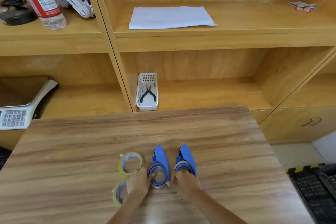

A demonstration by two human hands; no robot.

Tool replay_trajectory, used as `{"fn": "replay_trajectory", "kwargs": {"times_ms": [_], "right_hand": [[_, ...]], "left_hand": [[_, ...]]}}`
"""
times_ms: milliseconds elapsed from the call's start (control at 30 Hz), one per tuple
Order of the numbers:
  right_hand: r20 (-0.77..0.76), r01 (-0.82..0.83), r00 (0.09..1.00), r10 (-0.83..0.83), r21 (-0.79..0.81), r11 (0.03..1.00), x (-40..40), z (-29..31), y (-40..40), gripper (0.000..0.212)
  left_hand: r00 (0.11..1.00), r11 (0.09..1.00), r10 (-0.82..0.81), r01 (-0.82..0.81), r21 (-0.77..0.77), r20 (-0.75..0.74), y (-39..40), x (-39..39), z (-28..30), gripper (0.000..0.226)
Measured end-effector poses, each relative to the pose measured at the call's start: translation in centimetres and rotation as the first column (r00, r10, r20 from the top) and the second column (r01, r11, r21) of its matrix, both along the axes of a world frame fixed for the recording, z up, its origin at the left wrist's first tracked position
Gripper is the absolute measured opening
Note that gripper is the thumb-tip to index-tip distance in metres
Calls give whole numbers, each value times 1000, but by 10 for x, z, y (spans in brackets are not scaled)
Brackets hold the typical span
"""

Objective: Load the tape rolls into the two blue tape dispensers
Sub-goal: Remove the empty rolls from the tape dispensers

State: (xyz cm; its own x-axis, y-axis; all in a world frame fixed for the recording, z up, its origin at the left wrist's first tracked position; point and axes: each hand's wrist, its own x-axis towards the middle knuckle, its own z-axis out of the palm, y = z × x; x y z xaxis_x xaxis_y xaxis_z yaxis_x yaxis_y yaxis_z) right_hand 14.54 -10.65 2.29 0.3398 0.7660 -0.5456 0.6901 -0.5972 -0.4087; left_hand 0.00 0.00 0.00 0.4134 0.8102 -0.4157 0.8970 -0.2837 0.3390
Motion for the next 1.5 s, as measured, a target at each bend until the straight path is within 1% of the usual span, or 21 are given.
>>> {"fn": "replay_trajectory", "kwargs": {"times_ms": [67,200,367,567,667,800,867,1033,1167,1267,1367,1433,1500], "right_hand": [[50,-16,999,18,-28,999,-4,-3,5,34],[93,-30,995,35,-55,998,-11,-5,11,37],[114,-22,993,23,-12,1000,-9,-8,9,32],[166,-48,985,47,2,999,2,-10,8,28],[187,-69,980,67,7,998,7,-9,6,27],[189,-59,981,53,27,998,9,-8,5,26],[177,-42,984,35,31,999,10,-7,4,25],[153,-31,988,24,44,999,10,-4,1,18],[167,-34,986,22,67,997,9,1,-1,22],[177,-52,983,41,58,997,6,4,-4,21],[175,-54,984,44,54,997,5,7,-8,21],[155,-31,988,20,73,997,5,10,-11,22],[113,-4,994,-7,93,996,6,11,-14,23]], "left_hand": [[1000,1000,-26,26,5,-11,1,1,-1,33],[1000,1000,-23,23,14,16,-2,0,-7,27],[990,999,-25,22,24,142,1,-5,-14,16],[984,1000,-25,23,12,179,7,-13,-17,6],[979,1000,-22,22,0,204,7,-15,-20,13],[968,1000,11,-10,-7,250,4,-11,-20,12],[965,1000,6,-10,15,263,1,-11,-19,6],[958,996,-21,-5,90,285,-7,-12,-18,13],[953,996,-8,-20,88,302,-12,-10,-11,12],[963,997,-6,-14,75,268,-15,-5,-4,17],[974,994,-25,1,106,225,-19,-1,5,18],[966,992,-30,-3,128,258,-19,-2,8,14],[942,989,-22,-28,142,335,-22,-9,12,10]]}}
